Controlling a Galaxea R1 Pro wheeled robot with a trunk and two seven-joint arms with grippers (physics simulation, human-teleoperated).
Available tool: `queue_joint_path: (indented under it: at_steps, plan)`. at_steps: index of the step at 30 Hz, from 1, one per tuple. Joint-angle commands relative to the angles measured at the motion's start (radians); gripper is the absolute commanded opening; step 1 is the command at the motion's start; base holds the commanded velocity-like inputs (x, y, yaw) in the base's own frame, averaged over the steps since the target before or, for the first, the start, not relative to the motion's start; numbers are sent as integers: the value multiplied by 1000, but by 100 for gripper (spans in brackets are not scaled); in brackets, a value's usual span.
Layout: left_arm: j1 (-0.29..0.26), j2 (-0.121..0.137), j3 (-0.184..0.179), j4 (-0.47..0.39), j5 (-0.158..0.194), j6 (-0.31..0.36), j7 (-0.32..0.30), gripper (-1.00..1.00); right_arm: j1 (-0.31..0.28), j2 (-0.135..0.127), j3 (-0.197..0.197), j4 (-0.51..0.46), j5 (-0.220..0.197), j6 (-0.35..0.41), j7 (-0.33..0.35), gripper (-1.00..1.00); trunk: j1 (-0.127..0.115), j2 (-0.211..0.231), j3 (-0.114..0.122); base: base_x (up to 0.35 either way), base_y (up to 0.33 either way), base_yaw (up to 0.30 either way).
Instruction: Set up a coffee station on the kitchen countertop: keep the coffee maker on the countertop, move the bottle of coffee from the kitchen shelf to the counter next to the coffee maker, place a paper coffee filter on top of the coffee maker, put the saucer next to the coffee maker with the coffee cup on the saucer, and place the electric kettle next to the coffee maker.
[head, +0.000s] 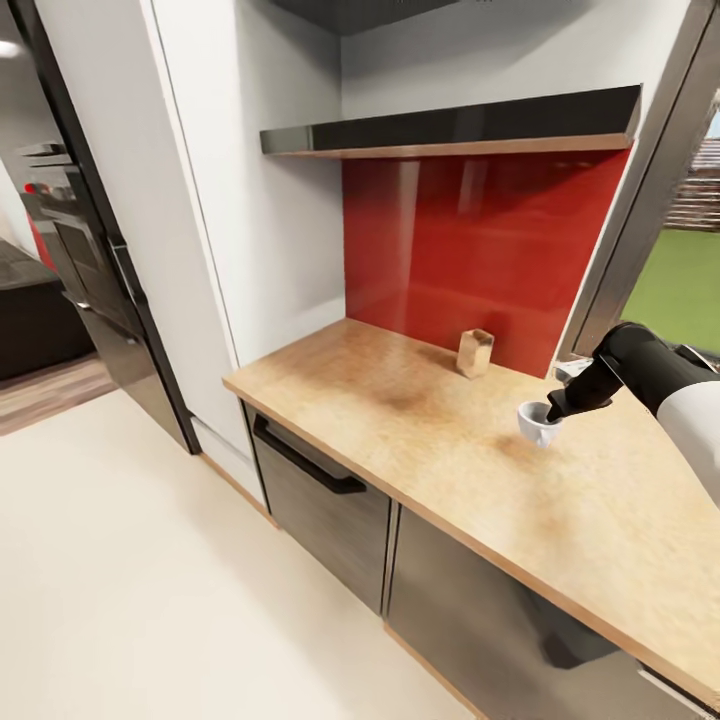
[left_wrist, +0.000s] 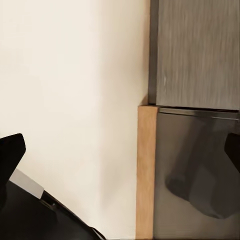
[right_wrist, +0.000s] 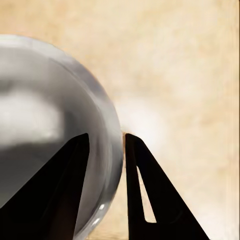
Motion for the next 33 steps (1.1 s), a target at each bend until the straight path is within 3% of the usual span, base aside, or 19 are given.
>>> queue_joint_path:
  at_steps: [1, 12, 23, 33]
  plan:
    - [1, 0, -7, -1, 7, -1, -2, 100, -1, 0, 2, -2, 10, 1, 10, -100, 0, -1, 0, 0, 0, -260]
    - [1, 0, -7, -1, 7, -1, -2, 100, -1, 0, 1, -2, 11, 1, 11, -100, 0, -1, 4, -11, 0, -244]
    - [1, 0, -6, -1, 7, -2, -1, 100, -2, -2, -1, -5, 12, 1, 16, -100, 0, -1, 13, -147, 0, -27]
    - [1, 0, -6, -1, 7, -2, 0, 100, -7, -39, -3, -6, 12, 1, 17, -100, 0, -1, 22, -207, 0, 0]
